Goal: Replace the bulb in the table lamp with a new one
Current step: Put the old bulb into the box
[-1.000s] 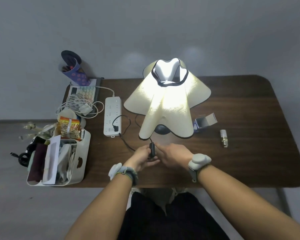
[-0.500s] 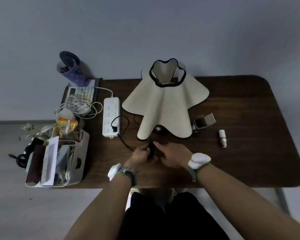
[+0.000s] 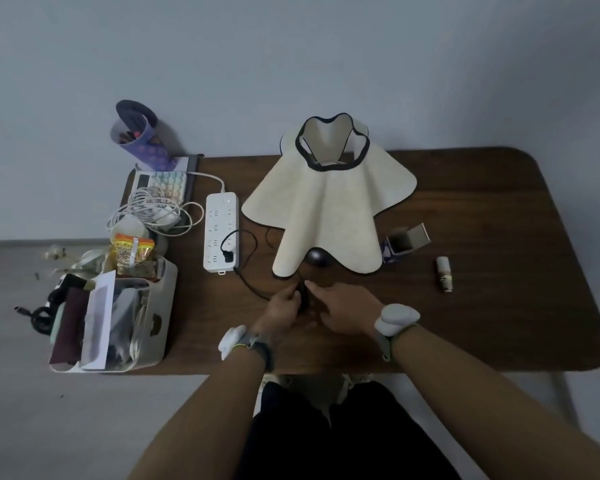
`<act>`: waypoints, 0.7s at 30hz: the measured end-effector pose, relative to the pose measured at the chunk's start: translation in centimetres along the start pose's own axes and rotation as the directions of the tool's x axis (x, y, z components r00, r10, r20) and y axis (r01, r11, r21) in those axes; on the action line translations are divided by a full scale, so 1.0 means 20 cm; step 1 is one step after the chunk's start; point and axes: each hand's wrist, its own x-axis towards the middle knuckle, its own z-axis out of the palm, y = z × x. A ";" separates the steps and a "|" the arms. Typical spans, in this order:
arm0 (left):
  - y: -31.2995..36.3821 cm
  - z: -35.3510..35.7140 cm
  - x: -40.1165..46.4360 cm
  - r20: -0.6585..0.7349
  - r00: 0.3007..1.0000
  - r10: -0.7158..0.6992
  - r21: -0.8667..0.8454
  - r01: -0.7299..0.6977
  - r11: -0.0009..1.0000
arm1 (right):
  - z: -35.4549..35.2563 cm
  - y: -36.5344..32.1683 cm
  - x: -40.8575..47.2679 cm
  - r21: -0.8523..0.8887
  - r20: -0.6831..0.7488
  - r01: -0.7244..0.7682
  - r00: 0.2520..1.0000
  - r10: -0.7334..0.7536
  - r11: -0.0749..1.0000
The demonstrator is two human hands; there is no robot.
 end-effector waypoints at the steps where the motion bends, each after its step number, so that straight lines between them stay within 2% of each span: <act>1: 0.00 0.00 0.01 -0.010 0.999 0.037 0.069 -0.036 0.997 | 0.00 0.00 0.00 0.009 -0.005 -0.005 1.000 0.005 1.000; 3: -0.01 -0.02 0.03 -0.031 0.992 0.124 0.241 -0.112 0.964 | 0.01 -0.01 0.01 0.027 -0.007 -0.012 1.000 0.012 1.000; 7: 0.00 -0.01 0.04 -0.045 0.976 0.213 0.457 -0.169 0.873 | 0.02 -0.01 0.03 0.057 0.023 -0.017 1.000 0.016 0.998; 11: -0.01 -0.01 0.06 0.056 0.973 0.224 0.666 -0.203 0.718 | 0.03 -0.01 0.03 0.056 0.077 -0.009 0.997 0.005 0.998; 17: 0.01 0.01 0.03 0.073 0.955 0.286 0.815 -0.222 0.535 | 0.04 0.03 0.03 0.078 0.098 -0.031 0.995 0.023 0.996; 21: 0.00 0.06 0.02 0.067 0.913 0.403 0.832 -0.274 0.482 | 0.04 0.09 0.00 0.058 0.108 -0.076 0.992 0.069 0.995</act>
